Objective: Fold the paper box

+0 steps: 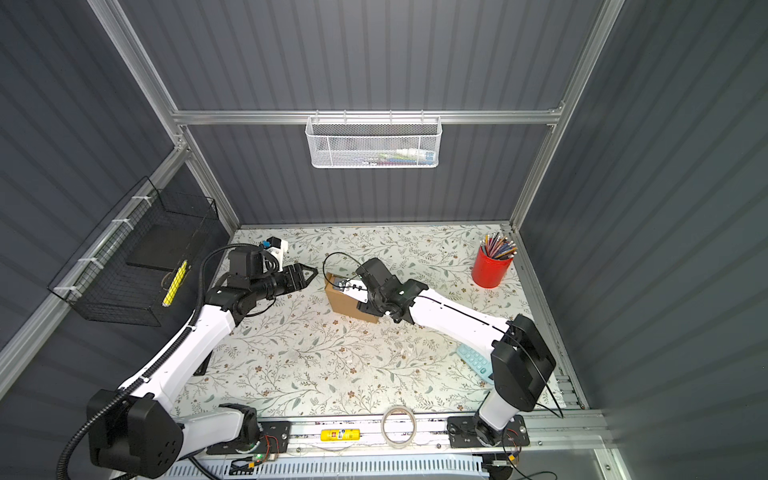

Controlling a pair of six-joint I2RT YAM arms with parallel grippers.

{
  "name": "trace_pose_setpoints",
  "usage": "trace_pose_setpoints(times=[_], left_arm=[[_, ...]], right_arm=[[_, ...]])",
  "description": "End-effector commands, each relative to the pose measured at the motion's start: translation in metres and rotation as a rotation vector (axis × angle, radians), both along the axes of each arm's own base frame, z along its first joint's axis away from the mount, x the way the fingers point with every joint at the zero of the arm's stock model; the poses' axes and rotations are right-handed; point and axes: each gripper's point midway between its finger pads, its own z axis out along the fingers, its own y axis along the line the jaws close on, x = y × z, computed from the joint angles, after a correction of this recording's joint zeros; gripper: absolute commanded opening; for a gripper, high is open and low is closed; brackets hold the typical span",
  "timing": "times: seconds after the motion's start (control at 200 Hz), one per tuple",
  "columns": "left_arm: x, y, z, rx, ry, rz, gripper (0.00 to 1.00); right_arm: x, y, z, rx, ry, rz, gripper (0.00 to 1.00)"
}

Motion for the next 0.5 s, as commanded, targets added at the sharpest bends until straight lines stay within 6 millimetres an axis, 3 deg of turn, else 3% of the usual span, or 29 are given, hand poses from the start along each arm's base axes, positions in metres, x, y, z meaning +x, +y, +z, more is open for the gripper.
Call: trace_pose_setpoints(times=[0.0,0.24,0.495], left_arm=[[0.007,-0.009,0.002,-0.109,0.008,-0.030,0.66],[0.016,-0.024,-0.020,-0.193,0.076,-0.096,0.72],[0.020,-0.035,-0.028,-0.255,0.084,-0.145,0.73]], right_arm=[[0.001,0.005,-0.004,-0.007,0.006,0.006,0.56],[0.001,0.006,-0.004,-0.005,0.005,0.006,0.55],[0.002,0.007,-0.005,-0.008,0.010,0.004,0.55]])
